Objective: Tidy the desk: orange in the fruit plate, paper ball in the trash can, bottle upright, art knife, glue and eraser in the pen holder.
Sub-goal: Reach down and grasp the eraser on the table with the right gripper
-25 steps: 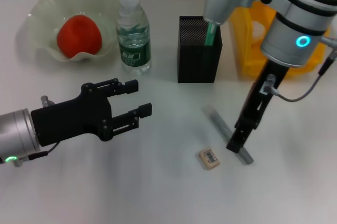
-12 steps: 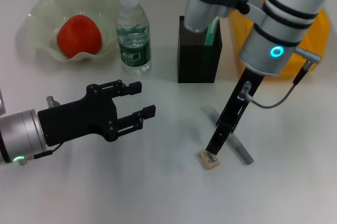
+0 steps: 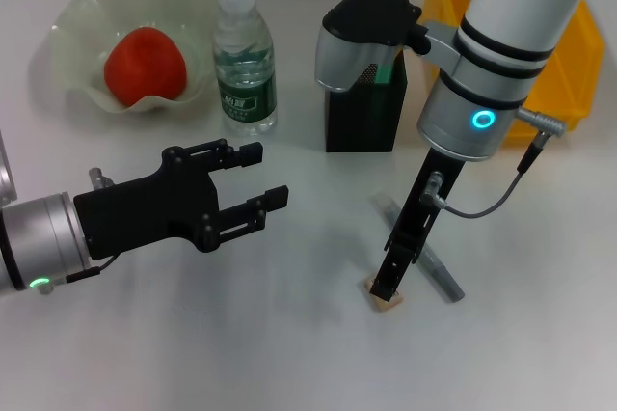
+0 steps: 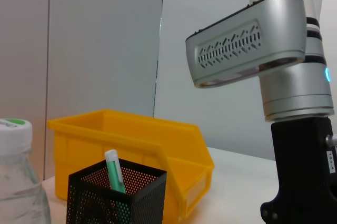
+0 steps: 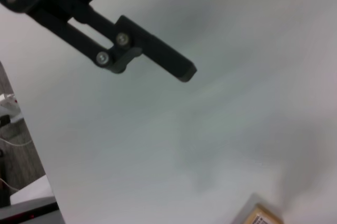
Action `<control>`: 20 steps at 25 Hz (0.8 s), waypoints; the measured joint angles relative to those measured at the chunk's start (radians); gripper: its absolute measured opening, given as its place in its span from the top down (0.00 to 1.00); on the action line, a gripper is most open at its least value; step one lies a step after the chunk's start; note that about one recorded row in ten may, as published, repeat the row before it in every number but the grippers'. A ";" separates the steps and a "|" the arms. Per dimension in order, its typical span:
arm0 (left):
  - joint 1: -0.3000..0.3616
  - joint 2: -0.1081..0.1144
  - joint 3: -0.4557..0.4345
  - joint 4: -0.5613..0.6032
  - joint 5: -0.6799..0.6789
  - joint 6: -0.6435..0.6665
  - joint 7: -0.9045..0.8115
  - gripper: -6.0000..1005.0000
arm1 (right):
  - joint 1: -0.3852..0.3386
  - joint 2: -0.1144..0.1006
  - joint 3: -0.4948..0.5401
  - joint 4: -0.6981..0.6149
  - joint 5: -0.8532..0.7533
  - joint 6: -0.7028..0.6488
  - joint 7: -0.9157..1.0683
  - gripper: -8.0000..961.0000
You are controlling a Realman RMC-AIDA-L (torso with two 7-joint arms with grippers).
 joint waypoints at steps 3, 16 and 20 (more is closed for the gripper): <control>-0.001 -0.002 0.001 0.000 -0.001 -0.003 0.000 0.40 | 0.001 0.000 -0.024 0.000 0.017 0.003 0.001 0.33; 0.009 -0.002 0.001 -0.002 -0.003 -0.013 0.016 0.40 | 0.009 0.000 -0.116 0.022 0.089 0.057 0.029 0.33; 0.012 0.001 0.003 -0.003 0.000 -0.011 0.023 0.40 | 0.007 0.000 -0.158 0.024 0.129 0.059 0.043 0.33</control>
